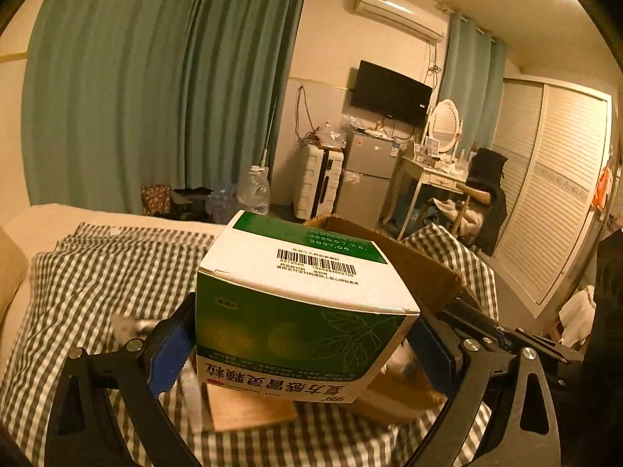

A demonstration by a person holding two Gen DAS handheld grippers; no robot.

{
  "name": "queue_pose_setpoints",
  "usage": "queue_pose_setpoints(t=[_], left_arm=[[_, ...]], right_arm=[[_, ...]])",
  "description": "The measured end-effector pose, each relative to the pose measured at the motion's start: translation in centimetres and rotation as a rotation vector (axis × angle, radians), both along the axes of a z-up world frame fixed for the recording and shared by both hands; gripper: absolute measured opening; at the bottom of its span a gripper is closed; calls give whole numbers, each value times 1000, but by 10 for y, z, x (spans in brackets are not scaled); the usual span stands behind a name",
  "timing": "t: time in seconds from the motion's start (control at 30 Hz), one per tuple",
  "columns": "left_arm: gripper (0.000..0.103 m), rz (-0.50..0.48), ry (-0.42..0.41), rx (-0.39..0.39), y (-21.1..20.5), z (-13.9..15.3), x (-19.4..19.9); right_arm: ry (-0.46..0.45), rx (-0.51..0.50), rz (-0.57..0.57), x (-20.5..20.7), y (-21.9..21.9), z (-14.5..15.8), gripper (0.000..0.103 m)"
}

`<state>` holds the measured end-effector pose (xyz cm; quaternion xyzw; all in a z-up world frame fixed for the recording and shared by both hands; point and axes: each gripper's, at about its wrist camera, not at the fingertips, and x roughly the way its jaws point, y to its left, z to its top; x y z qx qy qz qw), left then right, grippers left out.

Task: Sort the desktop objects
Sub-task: 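Lift the mouse and medicine box and carry them over the box, then open right tool to drop mouse into box while left tool releases medicine box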

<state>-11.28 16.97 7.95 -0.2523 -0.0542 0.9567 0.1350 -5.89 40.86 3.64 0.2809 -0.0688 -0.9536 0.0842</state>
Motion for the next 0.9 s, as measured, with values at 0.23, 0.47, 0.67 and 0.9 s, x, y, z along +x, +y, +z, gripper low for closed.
queue_pose_setpoints(t=[0.23,0.47,0.67,0.9], left_arm=[[100,-14,-18,3,23,-7,-50],[100,-50,-60,-37,61,-32,-104],[102,-65,-129,-34,78,-56,-133],[103,-8,-194,32,57,-62,-140]], right_arm=[[-41,-27,-38,-47,37,-16,12],[-114,-40,-81,-94,65,-43,12],[-162,-55,-128,-114,76,-51,50],[-125,-10,-148,-105,73,-43,59]])
